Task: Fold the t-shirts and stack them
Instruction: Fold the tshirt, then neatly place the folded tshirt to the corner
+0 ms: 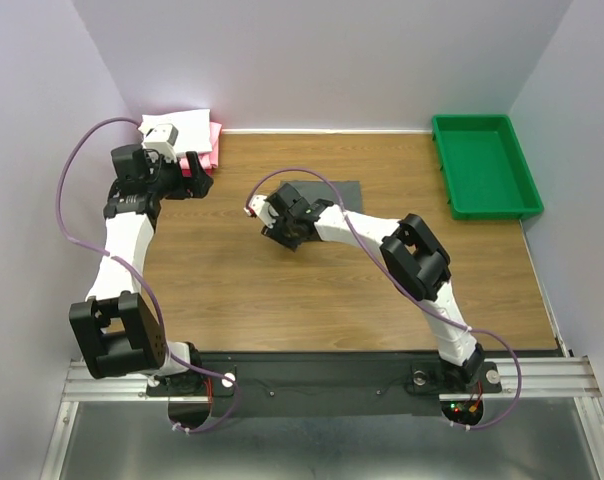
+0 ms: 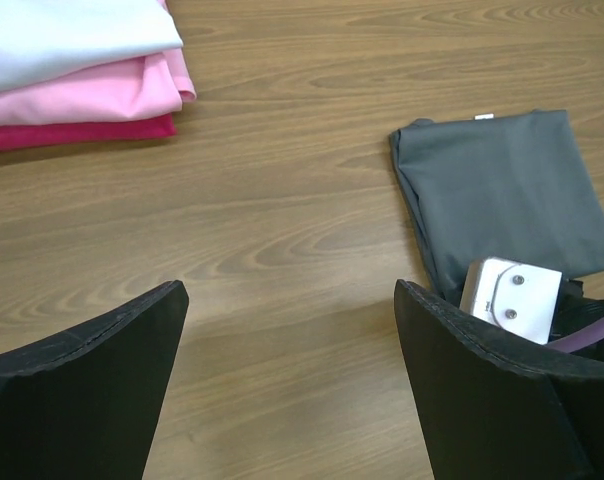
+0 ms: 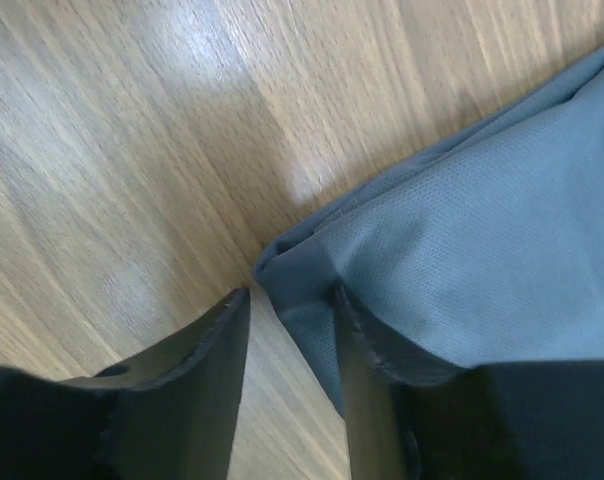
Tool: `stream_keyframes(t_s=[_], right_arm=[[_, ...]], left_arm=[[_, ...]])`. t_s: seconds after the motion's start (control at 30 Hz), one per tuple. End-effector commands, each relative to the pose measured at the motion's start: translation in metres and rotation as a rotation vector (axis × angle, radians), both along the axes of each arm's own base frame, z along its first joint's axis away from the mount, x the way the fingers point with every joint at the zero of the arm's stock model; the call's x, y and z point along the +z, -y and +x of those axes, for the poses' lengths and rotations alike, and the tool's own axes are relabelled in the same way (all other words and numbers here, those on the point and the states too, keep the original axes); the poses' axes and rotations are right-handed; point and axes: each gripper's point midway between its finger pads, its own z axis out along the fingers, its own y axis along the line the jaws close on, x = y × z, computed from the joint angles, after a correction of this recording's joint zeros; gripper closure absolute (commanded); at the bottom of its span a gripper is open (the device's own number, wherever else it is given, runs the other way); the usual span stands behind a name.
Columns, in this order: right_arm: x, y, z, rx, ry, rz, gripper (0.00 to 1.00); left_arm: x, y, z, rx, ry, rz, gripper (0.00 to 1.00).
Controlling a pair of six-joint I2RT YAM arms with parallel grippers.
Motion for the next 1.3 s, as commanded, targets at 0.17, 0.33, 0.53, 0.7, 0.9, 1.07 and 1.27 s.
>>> stream_keyframes(t_s=[0.17, 0.33, 0.53, 0.7, 0.9, 1.07, 1.27], right_arm=[[0.009, -0.005, 0.004, 0.015, 0.049, 0.002, 0.99], [0.059, -0.009, 0.022, -0.017, 0.069, 0.134, 0.99], [0.093, -0.012, 0.029, -0.02, 0.056, 0.248, 0.99], [0.09, -0.006, 0.032, -0.034, 0.037, 0.257, 0.99], [0.1, -0.004, 0.035, -0.04, 0.024, 0.295, 1.0], [0.098, -0.004, 0.029, -0.023, 0.004, 0.3, 0.99], [0.093, -0.004, 0.023, -0.004, -0.016, 0.297, 0.99]], left_arm=[[-0.03, 0.013, 0.002, 0.018, -0.031, -0.14, 0.09], [-0.083, 0.043, -0.006, 0.108, -0.12, -0.437, 0.13], [-0.115, 0.083, 0.0, 0.106, -0.208, -0.57, 0.13], [-0.141, 0.121, 0.007, 0.066, -0.311, -0.658, 0.06], [-0.15, 0.15, 0.013, 0.042, -0.33, -0.735, 0.03], [-0.145, 0.167, 0.021, 0.043, -0.328, -0.818, 0.02], [-0.159, 0.188, 0.03, 0.06, -0.379, -0.884, 0.02]])
